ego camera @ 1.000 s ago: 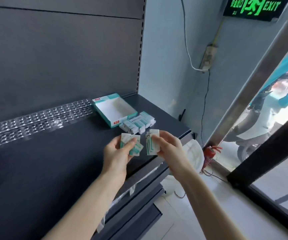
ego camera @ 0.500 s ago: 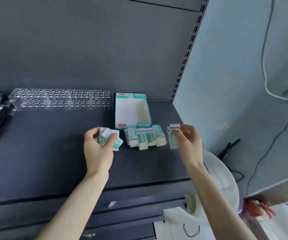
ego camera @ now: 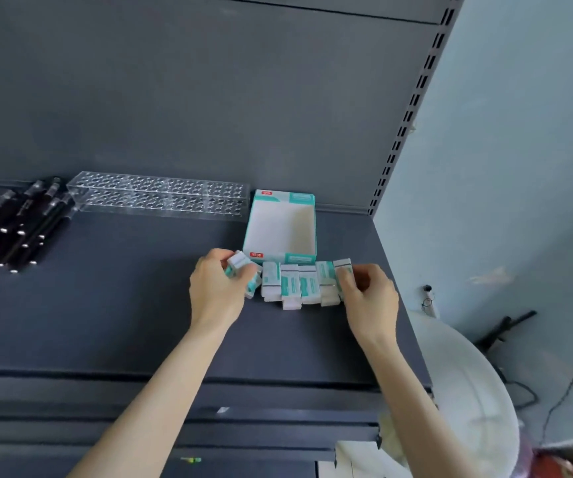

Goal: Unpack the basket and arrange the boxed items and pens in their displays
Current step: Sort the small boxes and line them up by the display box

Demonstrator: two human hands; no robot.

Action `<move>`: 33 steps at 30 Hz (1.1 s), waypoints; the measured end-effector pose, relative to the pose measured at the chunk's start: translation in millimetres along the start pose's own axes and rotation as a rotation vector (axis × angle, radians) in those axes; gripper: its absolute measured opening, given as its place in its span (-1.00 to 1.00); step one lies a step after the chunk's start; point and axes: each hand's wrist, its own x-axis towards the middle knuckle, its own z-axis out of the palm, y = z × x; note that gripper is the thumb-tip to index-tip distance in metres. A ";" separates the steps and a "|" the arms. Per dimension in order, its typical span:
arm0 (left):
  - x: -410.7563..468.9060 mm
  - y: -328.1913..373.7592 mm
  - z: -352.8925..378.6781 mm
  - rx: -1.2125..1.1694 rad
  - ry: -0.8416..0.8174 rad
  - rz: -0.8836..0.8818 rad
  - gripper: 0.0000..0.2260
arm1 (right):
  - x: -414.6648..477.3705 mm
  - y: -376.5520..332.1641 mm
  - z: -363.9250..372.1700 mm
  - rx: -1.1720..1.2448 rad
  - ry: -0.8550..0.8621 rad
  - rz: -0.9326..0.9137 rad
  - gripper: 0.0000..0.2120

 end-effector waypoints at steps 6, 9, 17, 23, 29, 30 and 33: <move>3.0 -1.4 -9.0 -0.149 -0.021 -0.063 -0.85 | 0.3 -1.1 1.2 -0.047 0.019 -0.007 -0.87; 5.5 -3.4 -17.4 -0.374 -0.038 -0.149 -0.78 | 0.3 -1.7 0.8 -0.052 0.023 0.000 -0.84; 1.0 1.8 -15.8 -0.089 -0.134 0.000 -0.90 | -0.7 -1.6 -0.3 -0.066 0.006 0.001 -0.81; -6.2 4.8 -12.4 0.134 -0.031 0.150 -0.71 | -1.3 -2.0 -0.7 -0.020 0.004 0.007 -0.82; -13.5 -1.6 -7.9 0.278 -0.043 0.358 -0.78 | -2.4 -1.4 -1.5 -0.017 -0.007 -0.005 -0.87; -13.7 -1.4 -7.3 0.290 -0.055 0.371 -0.77 | -2.9 -1.7 -1.6 -0.017 -0.009 -0.006 -0.86; -14.3 -2.1 -7.9 0.250 -0.058 0.366 -0.76 | -3.1 -3.2 -2.4 -0.020 -0.014 -0.014 -0.84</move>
